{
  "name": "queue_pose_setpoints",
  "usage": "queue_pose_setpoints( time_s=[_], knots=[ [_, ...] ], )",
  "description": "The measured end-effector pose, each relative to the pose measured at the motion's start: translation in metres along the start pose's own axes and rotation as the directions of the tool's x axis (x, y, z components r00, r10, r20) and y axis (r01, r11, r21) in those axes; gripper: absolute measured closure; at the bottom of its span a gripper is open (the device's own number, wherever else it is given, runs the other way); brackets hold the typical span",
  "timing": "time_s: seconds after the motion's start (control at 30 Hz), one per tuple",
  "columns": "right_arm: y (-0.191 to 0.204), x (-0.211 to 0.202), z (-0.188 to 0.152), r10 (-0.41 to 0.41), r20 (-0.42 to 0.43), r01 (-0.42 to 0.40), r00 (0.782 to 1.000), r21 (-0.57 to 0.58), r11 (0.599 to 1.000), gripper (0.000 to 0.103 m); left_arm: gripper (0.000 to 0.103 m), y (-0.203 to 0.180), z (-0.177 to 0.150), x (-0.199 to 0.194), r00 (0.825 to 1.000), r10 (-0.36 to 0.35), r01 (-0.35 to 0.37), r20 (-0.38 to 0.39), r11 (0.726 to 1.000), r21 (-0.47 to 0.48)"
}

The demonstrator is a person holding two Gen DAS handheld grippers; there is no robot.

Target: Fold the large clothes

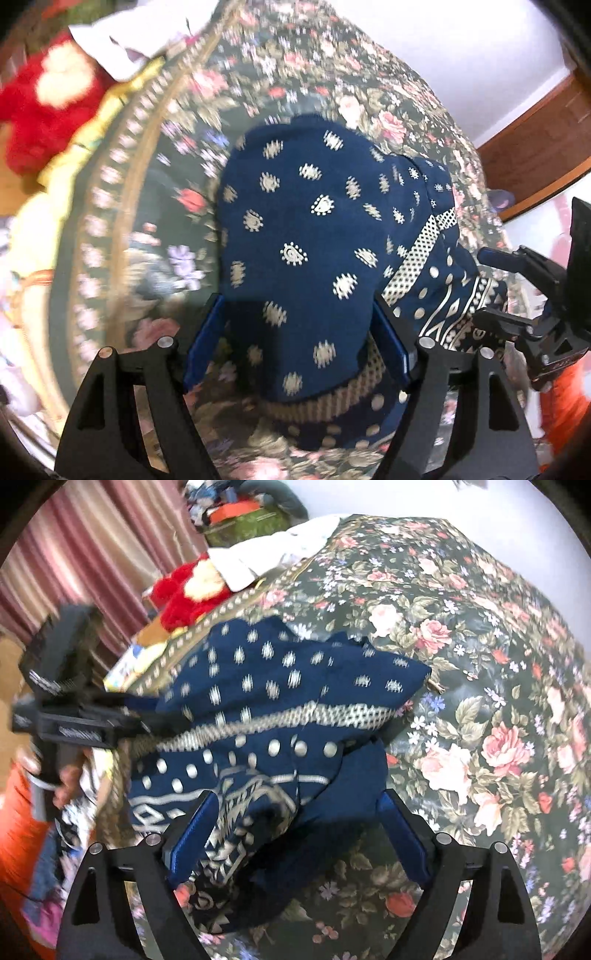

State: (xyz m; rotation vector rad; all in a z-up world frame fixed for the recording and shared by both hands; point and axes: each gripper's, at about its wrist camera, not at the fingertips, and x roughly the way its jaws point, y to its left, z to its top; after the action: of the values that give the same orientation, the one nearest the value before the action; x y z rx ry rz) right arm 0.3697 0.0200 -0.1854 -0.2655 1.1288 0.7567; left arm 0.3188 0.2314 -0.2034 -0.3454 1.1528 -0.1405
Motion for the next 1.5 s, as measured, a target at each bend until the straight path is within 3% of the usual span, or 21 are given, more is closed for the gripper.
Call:
queue_pose_setpoints(
  time_s=[0.13, 0.27, 0.33, 0.47, 0.6, 0.7, 0.77, 0.87, 0.97, 1.07, 1.17, 1.27, 1.3, 1.33, 1.4, 1.5],
  knots=[
    [-0.006, 0.014, -0.017, -0.054, -0.048, 0.054, 0.997, -0.009, 0.998, 0.016, 0.024, -0.007, -0.021, -0.021, 0.995, 0.076, -0.080, 0.064, 0.995, 0.058],
    [-0.027, 0.011, -0.035, 0.012, -0.065, -0.007, 0.998, 0.076, 0.997, 0.016, 0.021, -0.009, -0.047, -0.015, 0.998, 0.051, -0.053, 0.035, 0.995, 0.080],
    [-0.037, 0.009, -0.042, 0.039, -0.075, -0.030, 0.996, 0.116, 0.993, 0.015, 0.016, -0.007, -0.054, -0.011, 0.997, 0.062, -0.065, 0.050, 0.996, 0.063],
    [-0.044, -0.005, -0.052, 0.032, -0.059, -0.024, 0.998, 0.139, 0.990, 0.015, 0.016, -0.003, -0.061, -0.012, 0.997, 0.047, -0.046, 0.066, 0.999, -0.013],
    [-0.038, -0.040, -0.055, -0.016, 0.016, 0.014, 1.000, 0.133, 0.991, 0.016, 0.016, -0.005, -0.073, -0.039, 0.984, 0.132, -0.132, 0.118, 0.991, -0.010],
    [-0.024, -0.076, -0.055, -0.049, 0.121, 0.033, 0.991, 0.127, 0.991, 0.016, 0.017, -0.016, -0.076, -0.066, 0.972, 0.143, -0.143, 0.188, 0.990, -0.014],
    [-0.011, -0.103, -0.055, -0.044, 0.196, 0.020, 0.980, 0.122, 0.992, 0.016, 0.017, -0.029, -0.079, -0.094, 0.954, 0.138, -0.143, 0.264, 0.990, -0.002],
    [0.012, -0.142, -0.053, -0.059, 0.322, 0.024, 0.945, 0.110, 0.994, 0.016, 0.017, -0.056, -0.082, -0.130, 0.917, 0.137, -0.158, 0.376, 0.987, 0.027],
    [0.037, -0.186, -0.057, -0.067, 0.451, 0.029, 0.890, 0.091, 0.995, 0.016, 0.017, -0.086, -0.089, -0.169, 0.867, 0.104, -0.157, 0.488, 0.985, 0.068],
    [0.063, -0.225, -0.067, -0.092, 0.570, 0.064, 0.817, 0.069, 0.996, 0.016, 0.017, -0.117, -0.100, -0.204, 0.801, 0.080, -0.166, 0.594, 0.982, 0.091],
    [0.085, -0.256, -0.082, -0.111, 0.663, 0.093, 0.741, 0.062, 0.994, 0.016, 0.017, -0.144, -0.118, -0.235, 0.719, 0.068, -0.191, 0.691, 0.976, 0.104],
    [0.103, -0.278, -0.098, -0.120, 0.721, 0.102, 0.683, 0.069, 0.992, 0.016, 0.017, -0.167, -0.139, -0.258, 0.631, 0.082, -0.245, 0.771, 0.965, 0.098],
    [0.109, -0.284, -0.103, -0.129, 0.736, 0.111, 0.665, 0.073, 0.991, 0.016, 0.017, -0.171, -0.144, -0.262, 0.615, 0.089, -0.257, 0.784, 0.962, 0.092],
    [0.114, -0.289, -0.110, -0.138, 0.751, 0.119, 0.646, 0.079, 0.990, 0.016, 0.017, -0.176, -0.152, -0.266, 0.587, 0.100, -0.275, 0.804, 0.958, 0.082],
    [0.124, -0.295, -0.121, -0.144, 0.770, 0.123, 0.622, 0.086, 0.989, 0.016, 0.017, -0.183, -0.164, -0.271, 0.552, 0.117, -0.296, 0.826, 0.953, 0.063],
    [0.136, -0.299, -0.133, -0.163, 0.778, 0.142, 0.607, 0.096, 0.985, 0.015, 0.017, -0.187, -0.179, -0.273, 0.523, 0.136, -0.307, 0.842, 0.951, 0.037]
  ],
)
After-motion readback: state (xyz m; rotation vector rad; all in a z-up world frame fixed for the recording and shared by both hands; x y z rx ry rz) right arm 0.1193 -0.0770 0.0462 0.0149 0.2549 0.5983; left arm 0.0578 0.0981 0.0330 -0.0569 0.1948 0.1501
